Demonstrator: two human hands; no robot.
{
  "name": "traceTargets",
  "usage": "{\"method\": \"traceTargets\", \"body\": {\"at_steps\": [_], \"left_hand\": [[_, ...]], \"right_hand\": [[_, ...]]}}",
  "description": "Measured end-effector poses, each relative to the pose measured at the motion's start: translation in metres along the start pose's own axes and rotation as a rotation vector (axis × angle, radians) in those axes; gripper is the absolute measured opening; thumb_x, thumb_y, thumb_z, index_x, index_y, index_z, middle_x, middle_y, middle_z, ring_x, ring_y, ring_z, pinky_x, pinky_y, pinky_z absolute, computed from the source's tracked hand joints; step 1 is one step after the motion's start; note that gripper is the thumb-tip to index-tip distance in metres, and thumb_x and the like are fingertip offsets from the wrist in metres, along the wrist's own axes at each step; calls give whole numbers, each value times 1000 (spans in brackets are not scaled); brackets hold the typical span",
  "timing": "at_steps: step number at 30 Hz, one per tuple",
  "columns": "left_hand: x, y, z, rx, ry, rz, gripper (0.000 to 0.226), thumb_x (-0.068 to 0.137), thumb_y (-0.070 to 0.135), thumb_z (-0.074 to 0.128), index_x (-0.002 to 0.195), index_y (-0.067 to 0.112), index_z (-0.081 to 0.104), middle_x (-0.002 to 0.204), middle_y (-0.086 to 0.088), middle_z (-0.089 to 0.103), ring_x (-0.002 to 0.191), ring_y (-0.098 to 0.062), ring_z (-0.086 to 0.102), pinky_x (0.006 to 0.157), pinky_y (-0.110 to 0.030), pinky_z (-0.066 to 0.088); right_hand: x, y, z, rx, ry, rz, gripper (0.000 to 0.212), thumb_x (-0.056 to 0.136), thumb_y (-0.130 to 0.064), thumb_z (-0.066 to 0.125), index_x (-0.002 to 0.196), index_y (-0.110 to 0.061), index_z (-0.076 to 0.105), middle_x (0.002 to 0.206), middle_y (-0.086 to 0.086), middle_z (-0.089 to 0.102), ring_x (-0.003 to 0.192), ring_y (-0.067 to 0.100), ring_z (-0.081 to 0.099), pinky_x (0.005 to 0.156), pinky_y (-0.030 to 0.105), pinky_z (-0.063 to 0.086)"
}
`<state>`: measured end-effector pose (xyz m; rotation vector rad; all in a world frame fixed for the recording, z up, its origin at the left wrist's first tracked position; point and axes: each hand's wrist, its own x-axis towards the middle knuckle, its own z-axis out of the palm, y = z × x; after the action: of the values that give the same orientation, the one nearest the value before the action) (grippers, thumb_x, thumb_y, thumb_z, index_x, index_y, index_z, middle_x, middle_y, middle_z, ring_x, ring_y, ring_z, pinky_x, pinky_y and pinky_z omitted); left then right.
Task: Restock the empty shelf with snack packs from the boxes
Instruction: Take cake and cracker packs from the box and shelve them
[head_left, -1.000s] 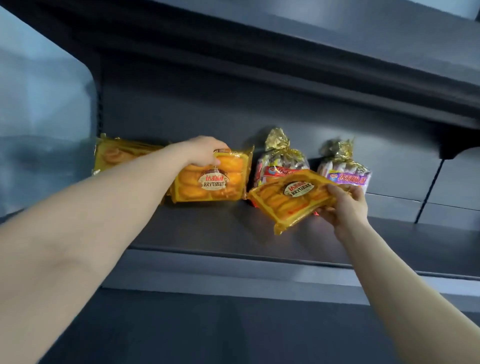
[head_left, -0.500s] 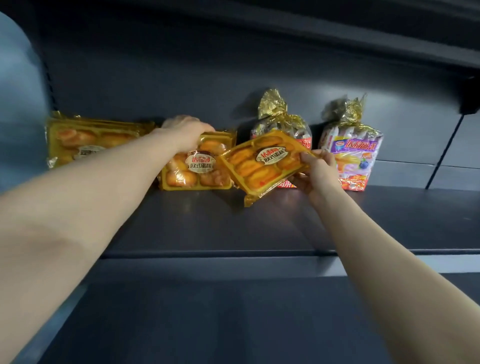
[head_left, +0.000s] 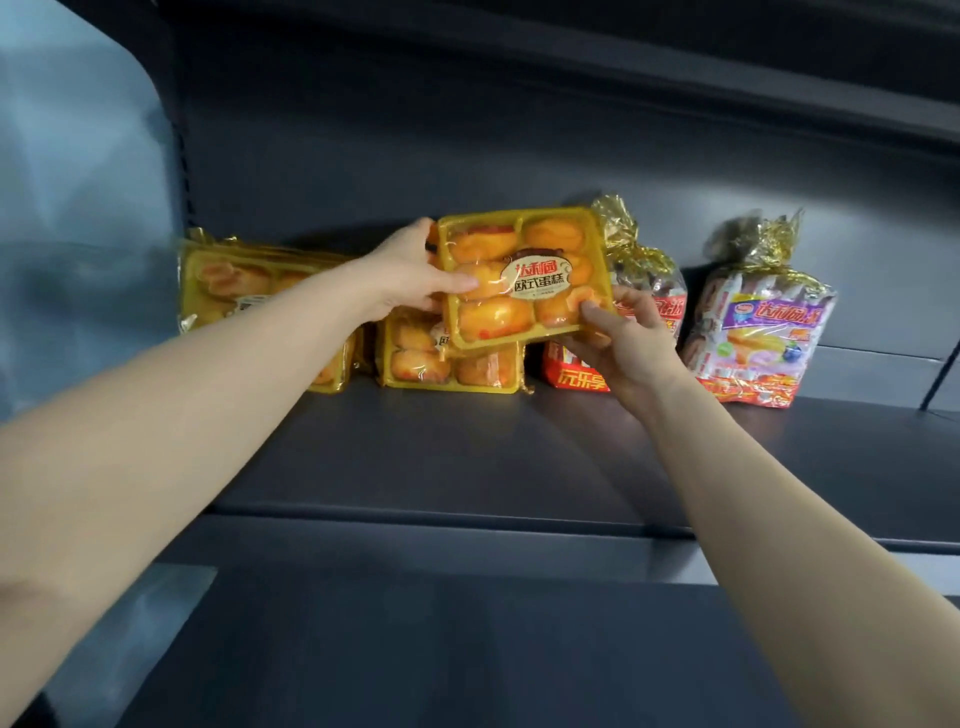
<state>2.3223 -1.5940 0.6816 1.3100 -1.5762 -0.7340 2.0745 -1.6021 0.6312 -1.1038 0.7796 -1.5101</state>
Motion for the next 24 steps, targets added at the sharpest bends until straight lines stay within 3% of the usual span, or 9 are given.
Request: {"method": "traceTargets", "body": {"at_steps": [2,6,9,12,16,24], "left_hand": [[-3,-4,-13,30,26,1,99,77,21,83,154,26,21,138,1,50,123,-20,54,81,-35,58],[-16,-9,-29,193,13,54,83,78,13,81,146,25,34,135,-1,53,123,-23,55,90,-45,57],[-23,-18,-27,338,47,70,77,77,10,82,140,27,40,133,-1,54,117,-22,57,86,-42,58],[-24,-30,-23,728,142,143,70,74,14,85,131,30,47,138,-3,52,124,-26,52,94,-39,51],[-25,-39,-20,825,192,129,71,76,17,83,137,32,47,154,-4,39,144,-29,33,113,-46,33],[-34,-42,-9,963,216,234,78,87,10,71,153,27,33,157,1,35,145,-23,30,117,-39,27]], "right_hand": [[3,0,0,-229,-16,-29,33,83,-11,78,104,-20,56,111,14,72,96,27,72,85,44,59],[7,7,1,-583,-59,19,36,73,-20,87,94,-23,59,99,8,73,86,23,70,79,44,56],[8,19,9,-791,-113,60,58,69,-20,90,115,-21,54,108,5,68,91,21,68,72,36,59],[10,26,20,-1054,-186,52,78,66,-19,92,129,-18,47,119,5,63,109,26,63,91,48,57],[13,29,34,-1116,-175,7,80,65,-17,92,131,-15,46,115,4,61,112,29,61,89,49,57],[21,36,34,-1122,-135,-10,75,72,-18,88,131,-18,42,119,5,60,108,28,63,86,47,58]]}}
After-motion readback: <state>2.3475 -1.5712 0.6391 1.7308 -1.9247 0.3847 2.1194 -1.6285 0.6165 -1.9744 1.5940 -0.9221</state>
